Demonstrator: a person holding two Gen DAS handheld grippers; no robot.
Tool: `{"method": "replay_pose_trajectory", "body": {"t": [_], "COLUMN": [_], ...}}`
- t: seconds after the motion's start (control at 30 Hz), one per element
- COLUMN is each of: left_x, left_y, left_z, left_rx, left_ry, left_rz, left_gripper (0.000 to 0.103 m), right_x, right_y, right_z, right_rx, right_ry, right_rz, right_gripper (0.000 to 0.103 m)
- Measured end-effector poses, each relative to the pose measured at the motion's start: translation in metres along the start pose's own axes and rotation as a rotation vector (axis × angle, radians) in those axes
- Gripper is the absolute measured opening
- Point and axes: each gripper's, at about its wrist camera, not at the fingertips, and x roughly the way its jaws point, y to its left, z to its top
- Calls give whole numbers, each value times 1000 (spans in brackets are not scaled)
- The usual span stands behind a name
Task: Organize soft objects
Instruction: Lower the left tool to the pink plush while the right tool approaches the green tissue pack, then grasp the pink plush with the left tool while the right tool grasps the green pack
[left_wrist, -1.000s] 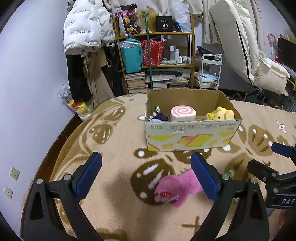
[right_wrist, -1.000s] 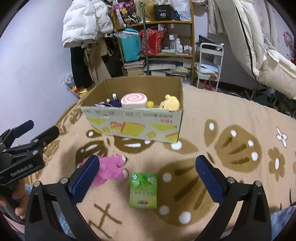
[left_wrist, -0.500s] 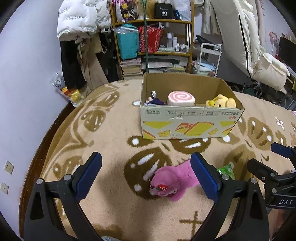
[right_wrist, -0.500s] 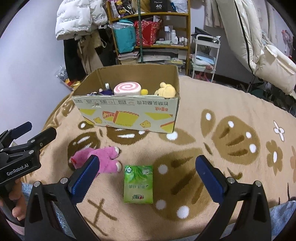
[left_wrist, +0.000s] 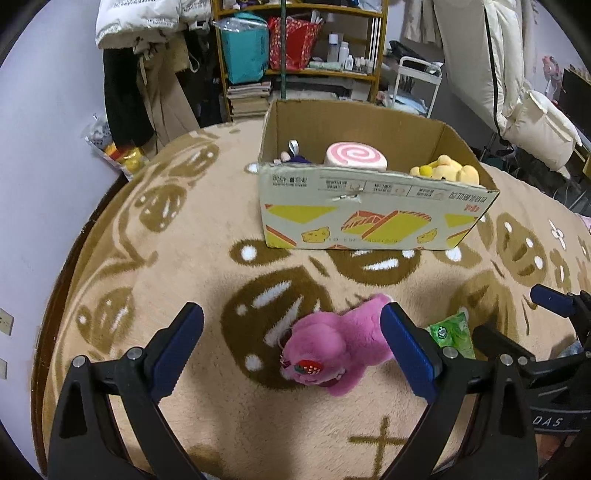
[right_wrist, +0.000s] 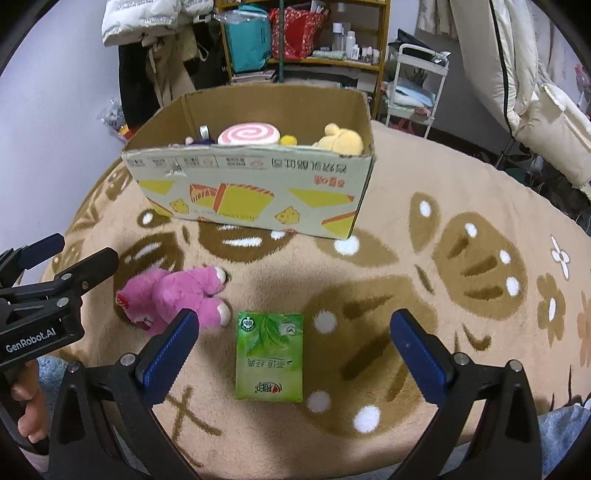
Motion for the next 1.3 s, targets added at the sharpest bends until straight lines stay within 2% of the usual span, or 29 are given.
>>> {"method": "replay_pose_trajectory", "body": {"t": [0.33, 0.57, 1.07, 1.17, 1.3], "left_x": [26, 39, 69, 73, 77], "left_y": [-9, -13, -30, -33, -36], "left_z": [-2, -3, -12, -15, -16], "left_rx": [21, 32, 73, 83, 89], "left_ry": [66, 107, 230, 243, 253], "left_rz": [-6, -31, -102, -98, -93], "left_gripper": [96, 96, 96, 96, 96], "right_x": [26, 49, 79, 83, 93], "right_y": [1, 4, 14, 14, 20], "right_z": [1, -4, -14, -18, -24], "right_rx": [14, 6, -16, -24, -17], "right_ry": [87, 189, 325, 344, 377], "right_rz": [18, 38, 45, 43, 46], "right_gripper": [103, 103, 103, 97, 96]}}
